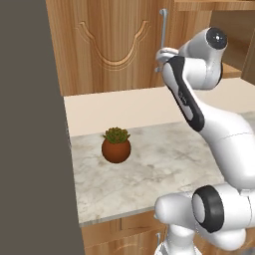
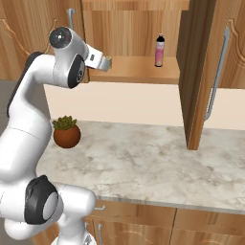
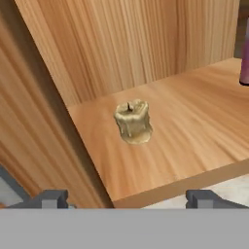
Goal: Pick the candle and candle from the dining table and place them in the open cabinet. Close the cabinet after placing the objects.
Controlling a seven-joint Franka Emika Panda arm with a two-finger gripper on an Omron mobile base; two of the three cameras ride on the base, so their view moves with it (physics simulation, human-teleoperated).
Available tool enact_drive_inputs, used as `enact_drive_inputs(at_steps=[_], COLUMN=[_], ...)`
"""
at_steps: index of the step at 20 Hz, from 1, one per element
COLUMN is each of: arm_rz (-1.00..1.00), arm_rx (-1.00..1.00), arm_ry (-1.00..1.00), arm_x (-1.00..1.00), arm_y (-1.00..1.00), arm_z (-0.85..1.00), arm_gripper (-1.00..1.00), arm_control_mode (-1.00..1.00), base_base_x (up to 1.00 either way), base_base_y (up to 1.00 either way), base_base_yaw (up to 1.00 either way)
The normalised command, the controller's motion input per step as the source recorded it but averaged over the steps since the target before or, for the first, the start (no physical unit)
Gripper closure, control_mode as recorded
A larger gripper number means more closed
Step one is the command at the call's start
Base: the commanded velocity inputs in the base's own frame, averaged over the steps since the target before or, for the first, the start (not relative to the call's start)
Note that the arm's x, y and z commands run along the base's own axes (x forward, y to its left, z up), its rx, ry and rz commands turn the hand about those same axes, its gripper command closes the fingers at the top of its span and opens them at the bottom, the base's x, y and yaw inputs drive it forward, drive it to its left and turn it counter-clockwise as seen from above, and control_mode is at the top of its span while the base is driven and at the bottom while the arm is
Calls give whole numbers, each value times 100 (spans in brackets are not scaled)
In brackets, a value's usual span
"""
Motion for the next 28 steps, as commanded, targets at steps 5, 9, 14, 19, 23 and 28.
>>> enact_drive_inputs(at_steps=[5,9,14,19,23,28], arm_rz=[-1,-8,-14,-17,-17,-18], arm_rx=[1,0,1,3,2,1], arm_ry=[-1,-8,-10,-6,-8,-7], arm_x=[-62,-70,-70,-60,-56,-48], arm_y=[-16,-18,-17,-20,-19,-15], arm_z=[-6,-6,-4,-4,-7,-2], arm_gripper=[-100,-100,-100,-100,-100,-100], arm_control_mode=[-100,-100,-100,-100,-100,-100], base_base_x=[0,0,0,0,0,0], base_base_y=[0,0,0,0,0,0], base_base_yaw=[0,0,0,0,0,0])
